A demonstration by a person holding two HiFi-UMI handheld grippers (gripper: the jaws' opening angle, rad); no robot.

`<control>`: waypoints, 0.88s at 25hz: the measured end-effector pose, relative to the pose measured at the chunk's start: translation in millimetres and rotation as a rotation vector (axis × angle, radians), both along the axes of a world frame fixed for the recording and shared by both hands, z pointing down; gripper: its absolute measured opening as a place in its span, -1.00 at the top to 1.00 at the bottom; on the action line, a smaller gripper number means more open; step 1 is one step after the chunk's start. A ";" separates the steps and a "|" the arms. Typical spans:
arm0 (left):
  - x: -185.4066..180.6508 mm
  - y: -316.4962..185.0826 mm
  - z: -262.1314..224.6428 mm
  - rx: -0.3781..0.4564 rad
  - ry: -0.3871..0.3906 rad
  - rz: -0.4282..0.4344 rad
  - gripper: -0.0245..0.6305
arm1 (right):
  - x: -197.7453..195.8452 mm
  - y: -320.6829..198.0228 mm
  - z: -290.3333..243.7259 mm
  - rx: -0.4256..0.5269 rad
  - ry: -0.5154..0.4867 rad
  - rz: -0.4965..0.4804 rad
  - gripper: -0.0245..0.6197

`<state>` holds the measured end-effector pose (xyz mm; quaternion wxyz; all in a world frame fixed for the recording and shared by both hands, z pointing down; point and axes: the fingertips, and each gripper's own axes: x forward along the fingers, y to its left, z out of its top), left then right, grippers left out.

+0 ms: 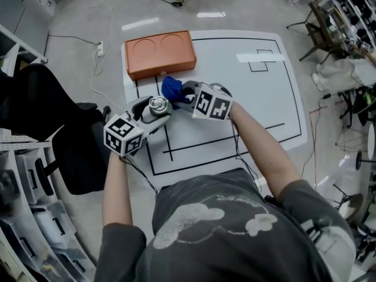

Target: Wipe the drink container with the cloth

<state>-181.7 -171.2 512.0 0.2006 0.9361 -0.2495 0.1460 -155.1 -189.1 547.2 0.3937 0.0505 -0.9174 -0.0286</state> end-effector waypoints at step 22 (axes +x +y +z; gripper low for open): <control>-1.2 94.7 -43.3 0.116 0.015 -0.832 -0.11 | 97.8 56.9 -57.5 0.103 -0.224 0.020 0.79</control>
